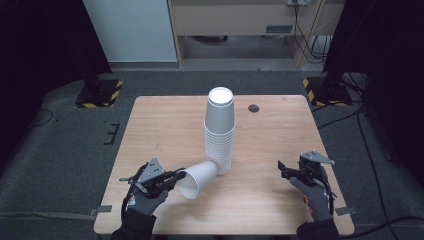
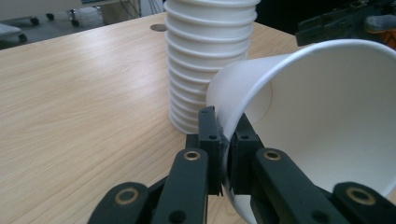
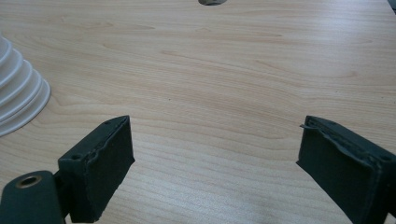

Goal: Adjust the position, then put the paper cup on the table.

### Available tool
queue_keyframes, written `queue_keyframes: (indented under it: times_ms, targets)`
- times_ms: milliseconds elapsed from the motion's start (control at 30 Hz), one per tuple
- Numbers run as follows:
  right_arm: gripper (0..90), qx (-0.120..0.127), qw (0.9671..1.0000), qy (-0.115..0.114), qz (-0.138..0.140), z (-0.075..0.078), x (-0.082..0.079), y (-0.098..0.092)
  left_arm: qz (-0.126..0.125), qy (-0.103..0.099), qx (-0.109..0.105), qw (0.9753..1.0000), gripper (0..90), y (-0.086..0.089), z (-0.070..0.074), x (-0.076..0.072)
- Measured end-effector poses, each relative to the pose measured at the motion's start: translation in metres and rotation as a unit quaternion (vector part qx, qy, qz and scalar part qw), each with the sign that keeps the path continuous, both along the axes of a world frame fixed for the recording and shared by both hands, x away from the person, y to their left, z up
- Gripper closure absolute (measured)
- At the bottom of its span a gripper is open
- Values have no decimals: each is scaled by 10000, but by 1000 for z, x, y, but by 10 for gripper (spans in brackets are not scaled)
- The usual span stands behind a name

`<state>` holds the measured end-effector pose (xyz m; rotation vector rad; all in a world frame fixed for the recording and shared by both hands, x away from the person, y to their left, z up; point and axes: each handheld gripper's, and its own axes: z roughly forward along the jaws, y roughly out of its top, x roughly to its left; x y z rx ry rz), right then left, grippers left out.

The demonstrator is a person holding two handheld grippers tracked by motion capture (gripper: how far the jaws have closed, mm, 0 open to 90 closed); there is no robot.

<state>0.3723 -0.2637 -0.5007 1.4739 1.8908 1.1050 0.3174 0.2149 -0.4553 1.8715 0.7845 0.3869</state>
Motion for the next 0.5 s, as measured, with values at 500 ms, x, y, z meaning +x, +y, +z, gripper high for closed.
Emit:
queue_keyframes:
  times_ms: [500]
  targets:
    - [102,-99,9999,51,-1,-2,2,0,885,144,-65,9959,857,39,7,1]
